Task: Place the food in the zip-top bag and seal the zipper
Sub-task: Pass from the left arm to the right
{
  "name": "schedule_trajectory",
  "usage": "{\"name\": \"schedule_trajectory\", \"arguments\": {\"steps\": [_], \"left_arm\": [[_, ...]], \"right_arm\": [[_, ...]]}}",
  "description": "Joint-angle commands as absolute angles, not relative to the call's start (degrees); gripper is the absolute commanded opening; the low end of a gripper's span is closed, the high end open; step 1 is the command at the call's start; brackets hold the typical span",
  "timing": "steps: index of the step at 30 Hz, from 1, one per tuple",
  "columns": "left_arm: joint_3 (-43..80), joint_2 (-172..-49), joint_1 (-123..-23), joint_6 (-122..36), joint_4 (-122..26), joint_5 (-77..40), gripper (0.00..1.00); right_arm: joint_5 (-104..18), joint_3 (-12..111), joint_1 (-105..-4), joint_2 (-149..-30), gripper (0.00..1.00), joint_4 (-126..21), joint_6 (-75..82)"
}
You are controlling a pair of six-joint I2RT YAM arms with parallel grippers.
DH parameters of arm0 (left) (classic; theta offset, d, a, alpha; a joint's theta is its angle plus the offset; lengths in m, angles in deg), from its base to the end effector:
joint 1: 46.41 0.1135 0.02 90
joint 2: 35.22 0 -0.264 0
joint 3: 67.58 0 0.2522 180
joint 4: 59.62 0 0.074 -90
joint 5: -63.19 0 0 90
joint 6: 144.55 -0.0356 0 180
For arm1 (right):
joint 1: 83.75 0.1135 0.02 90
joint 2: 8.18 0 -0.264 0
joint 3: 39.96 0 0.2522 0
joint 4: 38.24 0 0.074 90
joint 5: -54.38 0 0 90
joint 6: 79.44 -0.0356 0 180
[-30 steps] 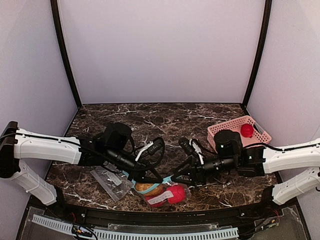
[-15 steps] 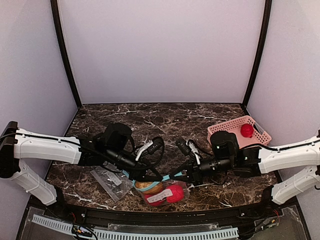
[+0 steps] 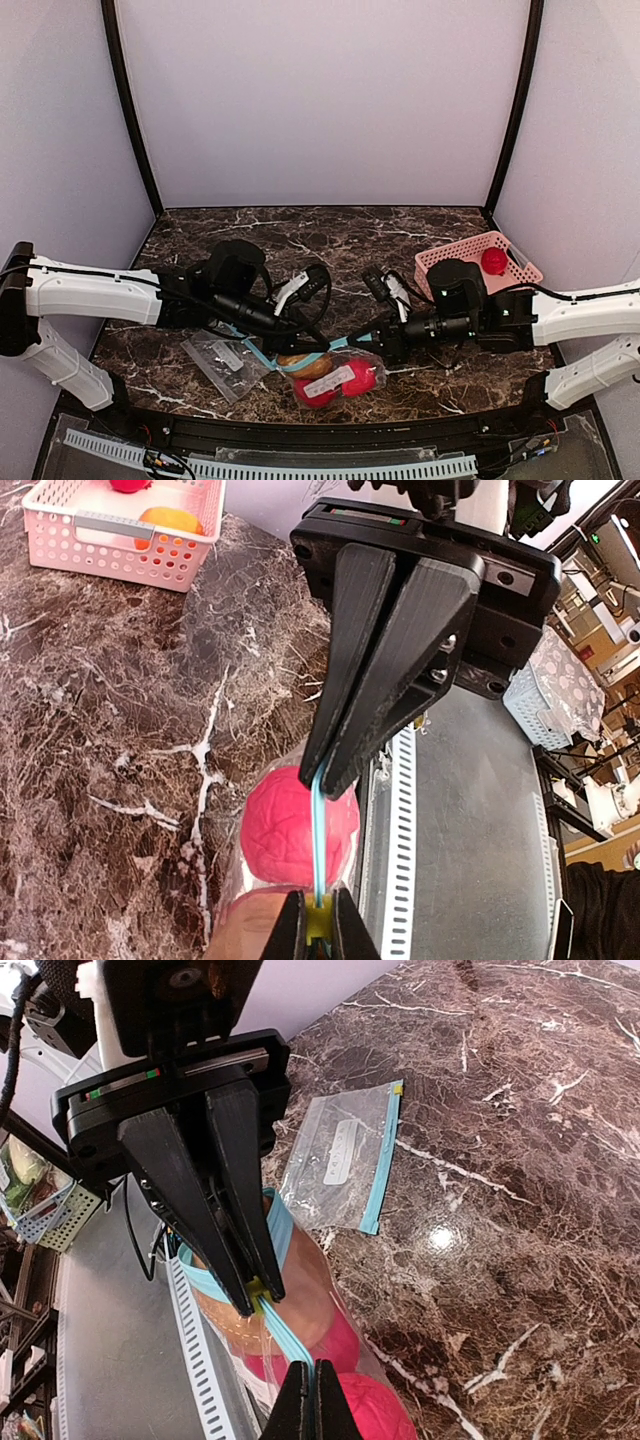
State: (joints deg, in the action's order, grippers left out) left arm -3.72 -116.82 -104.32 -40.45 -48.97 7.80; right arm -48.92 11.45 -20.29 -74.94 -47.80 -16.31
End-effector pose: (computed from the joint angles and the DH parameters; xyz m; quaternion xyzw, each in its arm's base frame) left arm 0.1489 -0.2755 0.2487 0.4473 0.7040 -0.4941 0.2453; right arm 0.1078 0.2341 0.2436 -0.3220 0.7754 0.4478 0.3075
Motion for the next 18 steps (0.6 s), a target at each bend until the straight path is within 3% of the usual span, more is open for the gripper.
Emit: {"name": "schedule_trajectory", "arguments": {"steps": [1,18], "left_arm": [[-4.6,-115.4,-104.2,-43.1,-36.5,9.0,0.01],[-2.8,-115.7,-103.3,-44.9,-32.3,9.0,0.01]], "right_arm": [[-40.2,10.7,-21.8,-72.5,0.0,-54.2,-16.9],[-43.9,9.5,-21.8,-70.9,0.0,-53.7,-15.9]]}}
